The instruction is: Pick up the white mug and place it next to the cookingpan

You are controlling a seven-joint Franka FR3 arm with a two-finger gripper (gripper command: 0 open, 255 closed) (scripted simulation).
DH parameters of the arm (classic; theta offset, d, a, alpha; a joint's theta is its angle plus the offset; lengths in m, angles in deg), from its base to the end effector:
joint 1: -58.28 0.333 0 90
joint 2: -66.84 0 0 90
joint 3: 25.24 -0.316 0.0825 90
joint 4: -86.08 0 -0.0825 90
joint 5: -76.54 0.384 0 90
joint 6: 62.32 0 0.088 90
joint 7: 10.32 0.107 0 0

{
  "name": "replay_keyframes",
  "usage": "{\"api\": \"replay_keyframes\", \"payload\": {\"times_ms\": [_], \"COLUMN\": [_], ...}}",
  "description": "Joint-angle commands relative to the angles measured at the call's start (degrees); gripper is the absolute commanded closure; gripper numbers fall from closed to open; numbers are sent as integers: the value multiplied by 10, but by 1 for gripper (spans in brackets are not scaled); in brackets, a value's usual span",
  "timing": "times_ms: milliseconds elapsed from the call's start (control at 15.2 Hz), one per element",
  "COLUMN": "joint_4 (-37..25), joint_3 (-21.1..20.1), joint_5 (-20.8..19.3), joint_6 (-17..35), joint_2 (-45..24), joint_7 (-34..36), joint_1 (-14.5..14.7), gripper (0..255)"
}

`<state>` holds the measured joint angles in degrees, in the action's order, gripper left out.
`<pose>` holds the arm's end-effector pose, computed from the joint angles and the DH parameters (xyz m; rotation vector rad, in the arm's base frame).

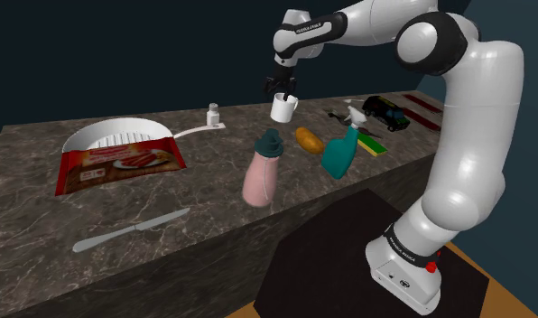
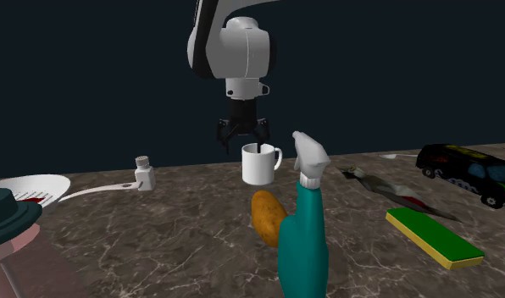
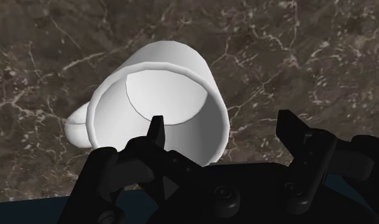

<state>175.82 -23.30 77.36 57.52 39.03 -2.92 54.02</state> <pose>0.6876 -0.0707 0.3663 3.1156 -0.3757 0.0632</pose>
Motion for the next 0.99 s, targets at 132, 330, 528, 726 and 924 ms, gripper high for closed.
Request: {"api": "replay_keyframes", "payload": {"times_ms": [132,330,528,726,924], "joint_4": [4,4,3,3,4], "joint_3": [0,0,0,0,0], "joint_5": [0,0,0,0,0], "joint_6": [6,6,6,6,6], "joint_2": [-2,-2,-2,-2,-2], "joint_7": [0,0,0,0,0], "joint_1": [0,0,0,0,0], "gripper": [0,0,255,255,255]}}
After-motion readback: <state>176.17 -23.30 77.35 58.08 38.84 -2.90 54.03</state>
